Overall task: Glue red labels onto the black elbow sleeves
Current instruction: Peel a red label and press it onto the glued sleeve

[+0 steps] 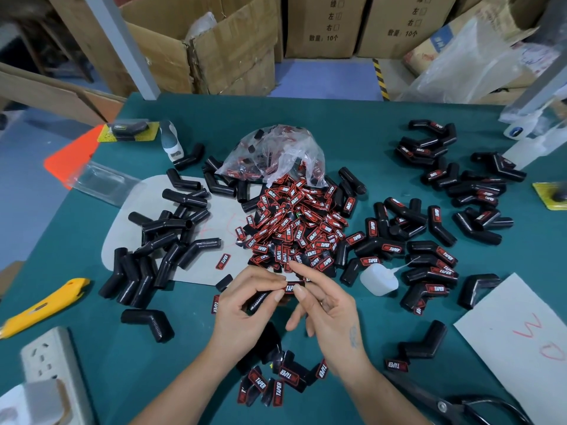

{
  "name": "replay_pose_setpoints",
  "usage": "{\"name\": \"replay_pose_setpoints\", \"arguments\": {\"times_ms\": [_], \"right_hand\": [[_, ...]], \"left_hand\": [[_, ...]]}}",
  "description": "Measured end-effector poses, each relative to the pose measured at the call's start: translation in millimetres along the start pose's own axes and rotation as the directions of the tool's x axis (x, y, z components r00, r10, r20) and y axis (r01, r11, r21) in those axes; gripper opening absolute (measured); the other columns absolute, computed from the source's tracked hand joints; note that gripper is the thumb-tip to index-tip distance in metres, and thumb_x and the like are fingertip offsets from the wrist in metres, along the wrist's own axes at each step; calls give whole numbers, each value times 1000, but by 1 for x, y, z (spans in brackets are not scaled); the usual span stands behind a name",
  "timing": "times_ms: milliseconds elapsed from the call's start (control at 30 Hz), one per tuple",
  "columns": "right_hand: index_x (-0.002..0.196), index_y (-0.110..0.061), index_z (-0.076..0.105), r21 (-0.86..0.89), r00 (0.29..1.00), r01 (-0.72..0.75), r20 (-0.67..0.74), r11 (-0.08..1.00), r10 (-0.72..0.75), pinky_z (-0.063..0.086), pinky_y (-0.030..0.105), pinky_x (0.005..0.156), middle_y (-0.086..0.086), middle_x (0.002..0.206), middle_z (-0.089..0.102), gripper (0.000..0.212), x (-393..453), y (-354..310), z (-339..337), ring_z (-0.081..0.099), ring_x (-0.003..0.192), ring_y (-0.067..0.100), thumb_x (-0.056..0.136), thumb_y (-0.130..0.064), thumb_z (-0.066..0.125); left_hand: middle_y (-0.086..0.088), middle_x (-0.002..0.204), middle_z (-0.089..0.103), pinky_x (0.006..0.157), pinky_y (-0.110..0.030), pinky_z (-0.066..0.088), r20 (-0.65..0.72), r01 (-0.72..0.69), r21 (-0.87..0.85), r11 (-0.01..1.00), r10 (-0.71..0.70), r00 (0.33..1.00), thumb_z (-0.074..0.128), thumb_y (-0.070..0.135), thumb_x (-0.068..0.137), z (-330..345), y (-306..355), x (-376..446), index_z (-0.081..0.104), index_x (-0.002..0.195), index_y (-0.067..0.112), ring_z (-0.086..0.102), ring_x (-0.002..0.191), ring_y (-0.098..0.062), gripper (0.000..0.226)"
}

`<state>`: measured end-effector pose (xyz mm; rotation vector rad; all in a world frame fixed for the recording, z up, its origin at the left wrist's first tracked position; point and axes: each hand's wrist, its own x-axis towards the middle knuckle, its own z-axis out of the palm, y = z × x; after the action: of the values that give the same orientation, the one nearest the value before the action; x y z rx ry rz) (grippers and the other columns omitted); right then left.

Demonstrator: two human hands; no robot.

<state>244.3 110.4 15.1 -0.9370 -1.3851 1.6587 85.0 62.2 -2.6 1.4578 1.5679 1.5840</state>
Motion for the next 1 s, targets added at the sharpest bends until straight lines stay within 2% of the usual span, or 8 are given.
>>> {"name": "replay_pose_setpoints", "arguments": {"times_ms": [233, 400, 600, 800, 1000], "right_hand": [[137, -36, 66, -4, 1000, -8, -8, 1000, 8, 46, 17, 50, -7, 81, 76, 33, 1, 2, 1, 73, 59, 16, 106, -25, 63], [143, -40, 59, -80, 1000, 26, -2, 996, -27, 47, 20, 49, -8, 87, 75, 37, 1, 2, 3, 78, 65, 24, 108, -27, 58], [143, -43, 59, -83, 1000, 16, -5, 996, -16, 46, 21, 47, -10, 86, 75, 40, 1, 0, 4, 77, 62, 25, 108, -24, 56], [144, -38, 60, -36, 999, 30, -32, 999, -31, 45, 21, 47, -2, 86, 77, 40, -1, -2, 3, 76, 61, 24, 108, -21, 58], [144, -39, 60, -21, 998, 44, -32, 999, -45, 45, 21, 47, 4, 76, 72, 40, -1, 1, 3, 75, 59, 24, 107, -24, 60]], "left_hand": [[1, 102, 74, 92, -25, 54, 7, 10, 2, 1000, -10, 1000, 73, -2, 90, 0, -1, 0, 79, 97, 4, 72, 102, -19, 11], [1, 110, 71, 97, -29, 52, 39, 22, -17, 1000, -21, 999, 69, 14, 97, -1, 0, 2, 76, 102, 11, 70, 108, -23, 9], [5, 108, 73, 94, -23, 53, 21, 50, -25, 998, -50, 999, 73, 0, 89, -1, -1, 1, 79, 99, 7, 72, 106, -18, 13], [4, 108, 74, 95, -24, 54, 24, 27, -18, 999, -26, 999, 71, -3, 90, 2, 2, 1, 79, 98, 4, 72, 106, -17, 14], [5, 109, 74, 94, -23, 54, 27, 14, -10, 1000, -14, 1000, 70, -3, 91, 2, 1, 0, 78, 99, 3, 72, 107, -17, 14]]}}
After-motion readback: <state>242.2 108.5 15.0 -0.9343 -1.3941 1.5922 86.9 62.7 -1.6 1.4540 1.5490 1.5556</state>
